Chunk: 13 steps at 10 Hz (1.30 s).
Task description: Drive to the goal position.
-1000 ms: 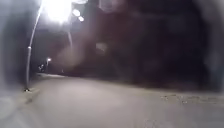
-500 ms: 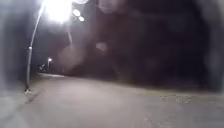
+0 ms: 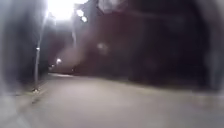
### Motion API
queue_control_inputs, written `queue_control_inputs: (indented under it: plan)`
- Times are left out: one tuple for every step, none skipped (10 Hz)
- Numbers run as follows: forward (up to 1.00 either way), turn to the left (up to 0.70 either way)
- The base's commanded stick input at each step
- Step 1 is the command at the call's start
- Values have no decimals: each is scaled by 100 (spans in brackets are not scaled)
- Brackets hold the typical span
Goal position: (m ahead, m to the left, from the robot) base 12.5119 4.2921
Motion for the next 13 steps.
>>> queue_control_inputs:
  plan:
    - [100, 40]
    - [100, 40]
    - [100, 40]
    - [100, 40]
    - [100, 40]
    - [100, 40]
    - [100, 12]
    - [100, 0]
    - [100, 0]
    - [100, 0]
    - [100, 0]
    - [100, 0]
    - [100, 0]
